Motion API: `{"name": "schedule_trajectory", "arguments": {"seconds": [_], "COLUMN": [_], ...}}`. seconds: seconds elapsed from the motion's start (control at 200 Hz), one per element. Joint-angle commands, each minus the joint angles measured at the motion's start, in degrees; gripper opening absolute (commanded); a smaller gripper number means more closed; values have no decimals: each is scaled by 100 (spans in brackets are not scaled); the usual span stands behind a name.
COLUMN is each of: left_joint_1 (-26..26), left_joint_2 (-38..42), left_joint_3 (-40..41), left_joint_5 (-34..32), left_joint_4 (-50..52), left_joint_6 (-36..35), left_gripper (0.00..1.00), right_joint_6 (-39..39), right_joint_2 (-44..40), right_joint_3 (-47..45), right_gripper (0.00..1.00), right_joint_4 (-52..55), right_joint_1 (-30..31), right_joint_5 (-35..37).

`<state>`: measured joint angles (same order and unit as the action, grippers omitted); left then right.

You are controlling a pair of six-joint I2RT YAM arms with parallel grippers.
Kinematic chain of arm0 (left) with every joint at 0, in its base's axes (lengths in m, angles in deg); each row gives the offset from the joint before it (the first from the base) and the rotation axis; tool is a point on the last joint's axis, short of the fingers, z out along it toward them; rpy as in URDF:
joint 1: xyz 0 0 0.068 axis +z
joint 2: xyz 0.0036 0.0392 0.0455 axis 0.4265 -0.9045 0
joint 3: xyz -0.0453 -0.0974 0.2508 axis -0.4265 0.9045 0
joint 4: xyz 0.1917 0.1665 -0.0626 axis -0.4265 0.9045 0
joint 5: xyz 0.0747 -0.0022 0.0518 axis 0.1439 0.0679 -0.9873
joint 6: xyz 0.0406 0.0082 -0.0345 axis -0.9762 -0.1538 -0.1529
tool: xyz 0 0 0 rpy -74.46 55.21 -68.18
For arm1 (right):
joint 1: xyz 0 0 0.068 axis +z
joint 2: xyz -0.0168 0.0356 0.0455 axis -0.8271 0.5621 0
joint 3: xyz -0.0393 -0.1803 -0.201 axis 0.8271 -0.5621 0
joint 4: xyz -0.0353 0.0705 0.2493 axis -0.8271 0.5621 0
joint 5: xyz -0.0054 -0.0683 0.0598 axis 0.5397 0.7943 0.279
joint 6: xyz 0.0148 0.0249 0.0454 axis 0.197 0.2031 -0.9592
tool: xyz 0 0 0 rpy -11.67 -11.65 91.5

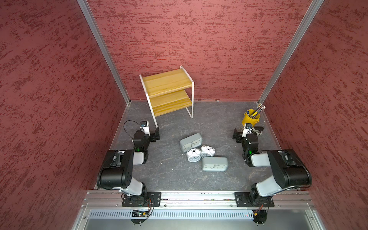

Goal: Place the alarm clocks on the shelf by style
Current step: Move the shelf to the center of the board.

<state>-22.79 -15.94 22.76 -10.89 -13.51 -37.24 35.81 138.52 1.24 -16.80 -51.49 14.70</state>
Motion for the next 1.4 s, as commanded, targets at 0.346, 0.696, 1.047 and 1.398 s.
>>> {"name": "schedule_trajectory", "arguments": {"seconds": [0.346, 0.696, 1.047, 1.398], "left_joint_1": [-6, -65, -69, -76], "left_joint_2": [1422, 2809, 2299, 1578], "left_joint_3": [417, -309, -1640, -2522], "left_joint_5": [-1113, -187, 683, 821], "left_joint_4": [197, 2521, 3634, 3606], "left_joint_6": [369, 870, 891, 994], "left_gripper": [100, 100, 93, 79], "right_joint_6": [33, -437, 104, 121], "right_joint_2": [-1693, -1556, 706, 2364], "right_joint_3": [243, 1980, 4695, 6977], "right_gripper": [99, 96, 84, 71], "right_joint_4": [1334, 3297, 3642, 3812], "right_joint_1": [36, 449, 1777, 2102], "right_joint_5": [-88, -2179, -2642, -2911]}}
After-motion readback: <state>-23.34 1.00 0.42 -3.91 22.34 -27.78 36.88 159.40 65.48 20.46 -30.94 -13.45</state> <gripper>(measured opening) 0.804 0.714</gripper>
